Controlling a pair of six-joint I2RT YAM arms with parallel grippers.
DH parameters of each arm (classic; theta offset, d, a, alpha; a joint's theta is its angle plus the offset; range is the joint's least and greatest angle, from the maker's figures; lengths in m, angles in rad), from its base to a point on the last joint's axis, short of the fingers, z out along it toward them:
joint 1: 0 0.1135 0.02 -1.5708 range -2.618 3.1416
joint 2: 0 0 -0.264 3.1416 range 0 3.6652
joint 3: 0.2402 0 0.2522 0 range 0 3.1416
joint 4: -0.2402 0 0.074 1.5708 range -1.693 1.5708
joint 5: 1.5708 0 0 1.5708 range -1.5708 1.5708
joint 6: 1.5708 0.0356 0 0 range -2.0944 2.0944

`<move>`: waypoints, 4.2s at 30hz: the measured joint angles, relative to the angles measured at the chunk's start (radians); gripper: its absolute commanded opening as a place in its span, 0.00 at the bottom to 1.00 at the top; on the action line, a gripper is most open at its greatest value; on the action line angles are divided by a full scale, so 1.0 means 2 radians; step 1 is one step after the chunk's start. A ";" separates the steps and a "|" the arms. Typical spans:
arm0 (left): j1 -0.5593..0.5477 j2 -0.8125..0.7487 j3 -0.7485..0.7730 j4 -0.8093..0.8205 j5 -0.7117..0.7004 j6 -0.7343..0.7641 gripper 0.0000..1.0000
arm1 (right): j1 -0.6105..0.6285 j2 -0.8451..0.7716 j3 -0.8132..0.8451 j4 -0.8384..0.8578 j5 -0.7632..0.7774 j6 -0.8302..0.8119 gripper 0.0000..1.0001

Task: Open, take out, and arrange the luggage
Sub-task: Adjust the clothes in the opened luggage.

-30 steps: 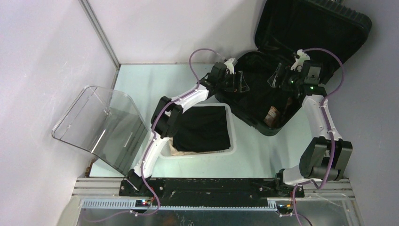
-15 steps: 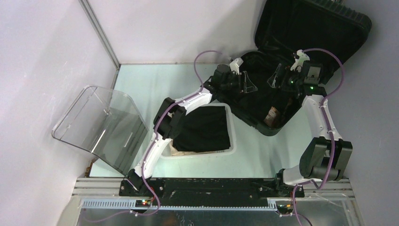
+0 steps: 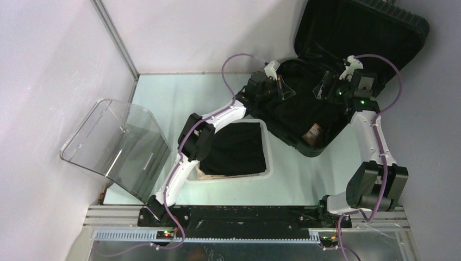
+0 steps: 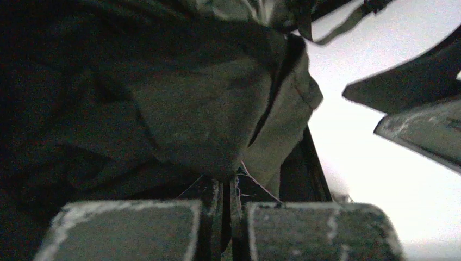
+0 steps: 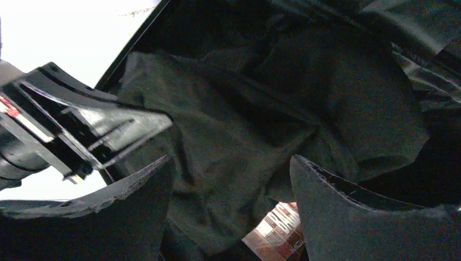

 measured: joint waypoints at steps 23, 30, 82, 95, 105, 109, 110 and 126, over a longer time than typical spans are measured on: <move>0.004 0.117 0.169 0.125 -0.232 -0.026 0.31 | -0.046 0.021 0.000 -0.004 0.003 -0.014 0.73; -0.009 0.117 0.165 0.146 -0.218 -0.007 0.32 | -0.029 0.022 0.000 0.035 -0.081 -0.039 0.78; -0.008 -0.188 -0.138 -0.192 -0.153 0.190 0.73 | -0.047 0.176 0.143 0.006 0.020 0.088 0.88; -0.007 -0.267 -0.195 -0.257 -0.139 0.205 0.73 | -0.038 -0.006 -0.036 -0.057 -0.014 0.050 0.87; -0.003 -0.331 -0.233 -0.276 -0.144 0.210 0.73 | -0.025 0.026 -0.087 -0.043 -0.023 0.021 0.86; -0.001 -0.344 -0.254 -0.274 -0.145 0.210 0.73 | -0.022 0.058 -0.087 -0.031 -0.023 0.008 0.86; 0.000 -0.344 -0.256 -0.274 -0.145 0.210 0.73 | -0.021 0.067 -0.087 -0.028 -0.023 0.006 0.86; 0.007 -0.348 -0.274 -0.269 -0.158 0.203 0.71 | -0.009 0.111 -0.087 0.013 -0.040 0.025 0.00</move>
